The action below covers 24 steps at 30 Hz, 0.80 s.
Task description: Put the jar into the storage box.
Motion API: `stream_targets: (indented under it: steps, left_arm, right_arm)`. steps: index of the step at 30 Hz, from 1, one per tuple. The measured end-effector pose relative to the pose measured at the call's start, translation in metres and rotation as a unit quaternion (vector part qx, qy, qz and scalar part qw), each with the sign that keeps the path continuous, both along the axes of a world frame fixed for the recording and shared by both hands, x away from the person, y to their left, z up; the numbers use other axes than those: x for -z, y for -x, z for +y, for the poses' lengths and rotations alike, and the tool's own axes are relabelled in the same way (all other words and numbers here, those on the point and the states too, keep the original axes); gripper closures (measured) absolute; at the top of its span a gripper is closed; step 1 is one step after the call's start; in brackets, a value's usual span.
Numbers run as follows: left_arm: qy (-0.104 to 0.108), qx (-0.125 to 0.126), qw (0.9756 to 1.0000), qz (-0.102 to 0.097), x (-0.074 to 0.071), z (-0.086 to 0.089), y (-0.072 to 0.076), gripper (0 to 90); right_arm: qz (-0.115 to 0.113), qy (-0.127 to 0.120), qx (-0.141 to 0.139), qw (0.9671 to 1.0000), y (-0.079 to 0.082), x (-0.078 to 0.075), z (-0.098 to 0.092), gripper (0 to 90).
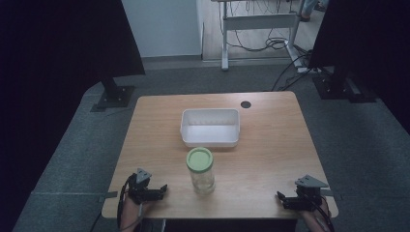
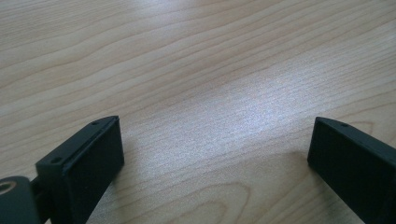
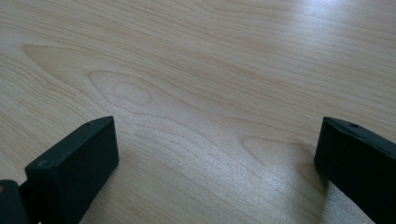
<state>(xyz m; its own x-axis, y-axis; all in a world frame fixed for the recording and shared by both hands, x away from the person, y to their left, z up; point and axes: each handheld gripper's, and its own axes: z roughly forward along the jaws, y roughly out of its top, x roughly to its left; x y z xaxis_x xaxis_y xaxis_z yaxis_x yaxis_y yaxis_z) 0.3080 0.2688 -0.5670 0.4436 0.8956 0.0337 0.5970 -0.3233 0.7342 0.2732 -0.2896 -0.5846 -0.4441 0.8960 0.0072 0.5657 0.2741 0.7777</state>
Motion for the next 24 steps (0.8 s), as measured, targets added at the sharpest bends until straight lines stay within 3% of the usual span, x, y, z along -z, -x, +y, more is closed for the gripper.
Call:
stream_targets:
  steps: [24]
  left_arm:
    - [0.000,-0.001,1.0000,0.001,0.0000,0.0002,-0.0001,3.0]
  right_arm:
    - [0.012,0.006,-0.009,0.9999,-0.0010,-0.0025,0.0016,0.0]
